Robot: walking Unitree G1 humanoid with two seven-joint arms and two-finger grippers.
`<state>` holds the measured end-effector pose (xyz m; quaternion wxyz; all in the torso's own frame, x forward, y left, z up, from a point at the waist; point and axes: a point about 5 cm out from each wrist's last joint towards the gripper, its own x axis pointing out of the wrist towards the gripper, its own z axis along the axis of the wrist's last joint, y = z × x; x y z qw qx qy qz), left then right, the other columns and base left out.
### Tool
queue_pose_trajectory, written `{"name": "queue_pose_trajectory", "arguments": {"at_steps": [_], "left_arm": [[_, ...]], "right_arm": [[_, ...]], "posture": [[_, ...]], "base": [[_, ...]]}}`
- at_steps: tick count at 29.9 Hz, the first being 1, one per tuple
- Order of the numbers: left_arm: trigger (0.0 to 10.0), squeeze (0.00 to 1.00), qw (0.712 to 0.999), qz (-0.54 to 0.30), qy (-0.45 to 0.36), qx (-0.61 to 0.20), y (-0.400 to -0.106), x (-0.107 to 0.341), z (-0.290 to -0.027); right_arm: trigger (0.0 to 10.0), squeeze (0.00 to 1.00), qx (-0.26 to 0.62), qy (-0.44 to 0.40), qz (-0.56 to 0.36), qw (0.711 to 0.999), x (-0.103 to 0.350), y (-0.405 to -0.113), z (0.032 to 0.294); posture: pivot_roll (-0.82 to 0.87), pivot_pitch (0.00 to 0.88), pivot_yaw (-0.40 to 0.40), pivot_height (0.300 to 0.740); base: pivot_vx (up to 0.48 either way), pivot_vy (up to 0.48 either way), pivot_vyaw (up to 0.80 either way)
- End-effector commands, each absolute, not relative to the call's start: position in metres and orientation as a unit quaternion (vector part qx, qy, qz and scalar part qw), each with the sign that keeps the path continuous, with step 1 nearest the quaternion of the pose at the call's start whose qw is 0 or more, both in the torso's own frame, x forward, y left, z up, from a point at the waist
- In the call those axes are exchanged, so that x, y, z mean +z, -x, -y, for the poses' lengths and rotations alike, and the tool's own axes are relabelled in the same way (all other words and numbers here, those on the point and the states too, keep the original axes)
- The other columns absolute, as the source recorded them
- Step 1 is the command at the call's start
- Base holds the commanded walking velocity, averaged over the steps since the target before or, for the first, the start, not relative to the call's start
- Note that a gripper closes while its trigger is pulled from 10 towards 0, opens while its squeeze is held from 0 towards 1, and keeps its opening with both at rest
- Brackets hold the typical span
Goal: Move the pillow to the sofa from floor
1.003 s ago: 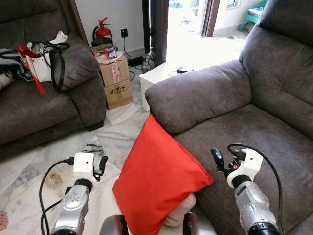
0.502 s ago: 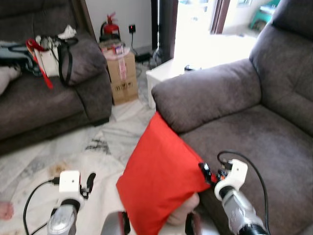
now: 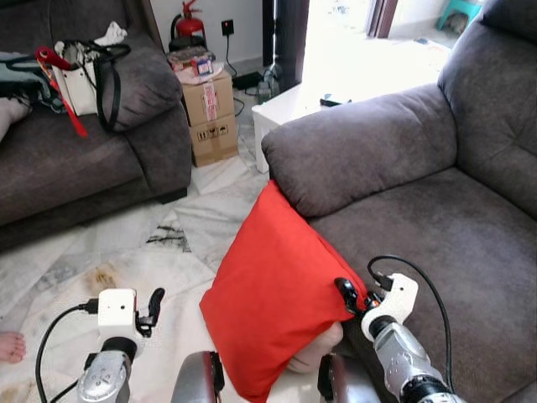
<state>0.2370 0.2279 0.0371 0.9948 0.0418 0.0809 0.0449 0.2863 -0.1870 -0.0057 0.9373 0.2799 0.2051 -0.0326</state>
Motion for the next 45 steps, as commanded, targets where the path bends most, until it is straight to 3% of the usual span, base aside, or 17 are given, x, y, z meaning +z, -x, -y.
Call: {"name": "queue_pose_trajectory", "arguments": {"at_steps": [1, 4, 13, 21, 24, 28, 40, 45], "left_arm": [[10.0, 0.0, 0.994, -0.086, -0.037, 0.048, -0.234, 0.037, -0.227], [10.0, 0.0, 0.995, -0.086, -0.033, 0.048, -0.232, 0.037, -0.225], [10.0, 0.0, 0.994, -0.096, -0.027, 0.054, -0.225, 0.036, -0.226], [10.0, 0.0, 0.993, -0.097, -0.027, 0.054, -0.224, 0.037, -0.226], [10.0, 0.0, 0.993, -0.107, -0.016, 0.057, -0.22, 0.035, -0.227], [10.0, 0.0, 0.992, -0.111, -0.012, 0.056, -0.217, 0.035, -0.226], [10.0, 0.0, 0.991, -0.12, -0.01, 0.052, -0.213, 0.037, -0.227], [10.0, 0.0, 0.991, -0.121, -0.01, 0.05, -0.212, 0.037, -0.226]], "right_arm": [[10.0, 0.0, -0.054, -0.288, -0.181, 0.939, 0.001, -0.291, 0.193], [10.0, 0.0, -0.066, -0.294, -0.157, 0.94, 0.006, -0.294, 0.201], [10.0, 0.0, -0.071, -0.322, -0.221, 0.918, -0.013, -0.279, 0.196], [10.0, 0.0, -0.072, -0.323, -0.222, 0.917, -0.014, -0.279, 0.196], [10.0, 0.0, -0.057, -0.419, -0.218, 0.88, -0.021, -0.271, 0.192], [10.0, 0.0, -0.046, -0.466, -0.185, 0.864, -0.016, -0.273, 0.194], [10.0, 0.0, 0.004, -0.518, -0.186, 0.835, -0.017, -0.271, 0.177], [10.0, 0.0, 0.017, -0.515, -0.19, 0.836, -0.018, -0.271, 0.169]], "posture": [[0.11, 0.132, -0.002, 0.596], [0.11, 0.138, -0.009, 0.596], [0.12, 0.166, -0.014, 0.596], [0.12, 0.166, -0.014, 0.596], [0.12, 0.188, -0.011, 0.596], [0.12, 0.193, -0.01, 0.596], [0.12, 0.205, -0.006, 0.596], [0.13, 0.205, -0.009, 0.596]], "base": [[0.0, 0.0, 0.0], [0.0, 0.0, 0.0], [0.0, 0.0, 0.0], [0.0, 0.0, 0.0], [0.0, 0.0, 0.0], [0.0, 0.0, 0.0], [0.0, 0.0, 0.0], [0.0, 0.0, 0.0]]}}
